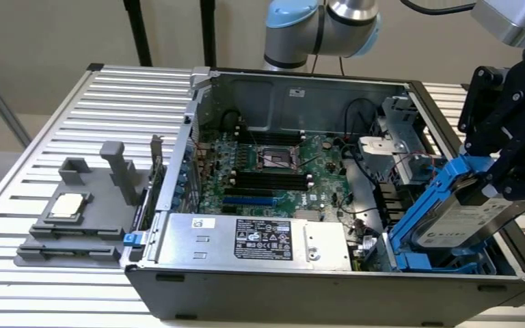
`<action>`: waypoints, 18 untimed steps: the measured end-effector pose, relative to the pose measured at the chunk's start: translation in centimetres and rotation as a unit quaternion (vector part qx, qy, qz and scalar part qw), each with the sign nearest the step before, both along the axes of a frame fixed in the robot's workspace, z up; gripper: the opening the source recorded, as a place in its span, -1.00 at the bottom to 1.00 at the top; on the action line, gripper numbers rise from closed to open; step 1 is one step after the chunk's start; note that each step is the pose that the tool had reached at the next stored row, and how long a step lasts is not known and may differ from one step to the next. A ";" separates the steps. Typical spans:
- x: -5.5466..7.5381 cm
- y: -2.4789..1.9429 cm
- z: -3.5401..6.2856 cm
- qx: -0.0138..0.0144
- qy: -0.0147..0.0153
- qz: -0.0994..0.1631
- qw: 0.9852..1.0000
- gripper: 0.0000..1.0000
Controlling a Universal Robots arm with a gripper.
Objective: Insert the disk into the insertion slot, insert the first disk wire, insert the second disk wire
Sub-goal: 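Insert the disk into the insertion slot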
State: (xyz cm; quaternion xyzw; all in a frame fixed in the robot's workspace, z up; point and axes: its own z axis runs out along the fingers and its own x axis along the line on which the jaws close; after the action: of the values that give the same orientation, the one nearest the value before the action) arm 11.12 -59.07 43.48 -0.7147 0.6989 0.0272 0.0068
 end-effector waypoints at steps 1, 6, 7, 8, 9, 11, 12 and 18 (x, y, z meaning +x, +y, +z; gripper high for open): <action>0.0 0.02 -0.03 0.001 0.000 0.001 1.000 -0.36; 0.0 0.06 -0.26 0.004 0.000 0.003 1.000 -0.36; 0.0 0.07 -0.30 0.004 0.000 0.004 1.000 -0.36; 0.0 0.07 -0.35 0.004 0.000 0.004 1.000 -0.36; 0.0 0.07 -0.40 0.004 0.000 0.005 1.000 -0.36; 0.0 0.07 -0.49 0.004 0.000 0.005 1.000 -0.36; 0.0 0.07 -0.53 0.004 0.000 0.006 1.000 -0.36; 0.0 0.07 -0.71 0.004 0.000 0.009 1.000 -0.36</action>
State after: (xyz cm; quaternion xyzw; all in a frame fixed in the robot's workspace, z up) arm 11.12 -58.99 42.77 -0.7206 0.6926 0.0300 0.0094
